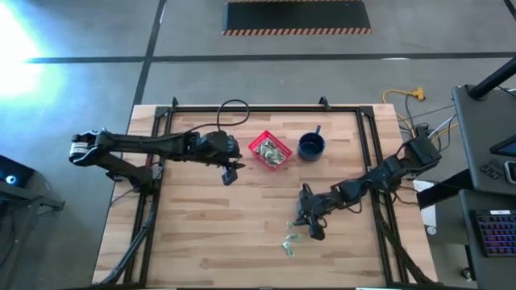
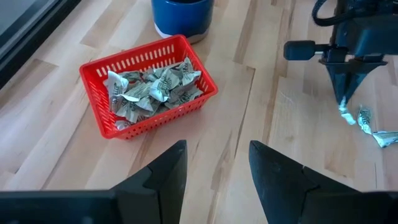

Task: Pick and place Stevia / Truvia into bins
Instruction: Put the stevia packet into the red basket

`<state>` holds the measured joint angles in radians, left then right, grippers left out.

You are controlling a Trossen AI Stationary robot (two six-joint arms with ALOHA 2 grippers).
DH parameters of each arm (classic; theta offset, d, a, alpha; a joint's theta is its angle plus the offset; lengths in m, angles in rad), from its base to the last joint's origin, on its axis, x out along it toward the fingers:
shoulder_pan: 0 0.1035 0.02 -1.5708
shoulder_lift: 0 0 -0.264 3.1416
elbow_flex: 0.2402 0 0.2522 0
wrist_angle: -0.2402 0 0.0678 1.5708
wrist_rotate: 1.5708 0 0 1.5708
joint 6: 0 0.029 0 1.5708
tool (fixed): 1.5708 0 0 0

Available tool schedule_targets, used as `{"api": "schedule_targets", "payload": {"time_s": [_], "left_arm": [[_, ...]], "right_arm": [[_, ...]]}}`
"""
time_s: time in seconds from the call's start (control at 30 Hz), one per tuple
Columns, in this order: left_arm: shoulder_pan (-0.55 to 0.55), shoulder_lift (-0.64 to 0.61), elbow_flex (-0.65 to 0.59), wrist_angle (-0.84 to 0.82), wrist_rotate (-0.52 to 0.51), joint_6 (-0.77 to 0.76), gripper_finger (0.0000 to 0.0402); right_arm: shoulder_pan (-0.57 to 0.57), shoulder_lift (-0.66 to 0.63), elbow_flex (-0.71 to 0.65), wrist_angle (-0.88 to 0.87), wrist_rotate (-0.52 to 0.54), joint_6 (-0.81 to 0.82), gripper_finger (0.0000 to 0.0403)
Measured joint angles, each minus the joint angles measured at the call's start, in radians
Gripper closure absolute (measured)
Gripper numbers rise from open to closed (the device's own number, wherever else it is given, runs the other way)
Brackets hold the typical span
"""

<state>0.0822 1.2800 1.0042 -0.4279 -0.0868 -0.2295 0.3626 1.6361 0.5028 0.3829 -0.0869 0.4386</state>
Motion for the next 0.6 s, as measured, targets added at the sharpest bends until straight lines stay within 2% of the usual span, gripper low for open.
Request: {"api": "schedule_targets", "payload": {"time_s": [0.5,0.6], "left_arm": [[-0.004,0.0,0.0,-0.001,0.003,0.006,0.0246],[-0.006,0.0,0.0,-0.001,0.005,0.008,0.0246]], "right_arm": [[-0.089,-0.119,0.074,0.009,0.044,-0.091,0.0394],[-0.117,-0.127,0.104,0.009,0.11,-0.138,0.0394]]}}
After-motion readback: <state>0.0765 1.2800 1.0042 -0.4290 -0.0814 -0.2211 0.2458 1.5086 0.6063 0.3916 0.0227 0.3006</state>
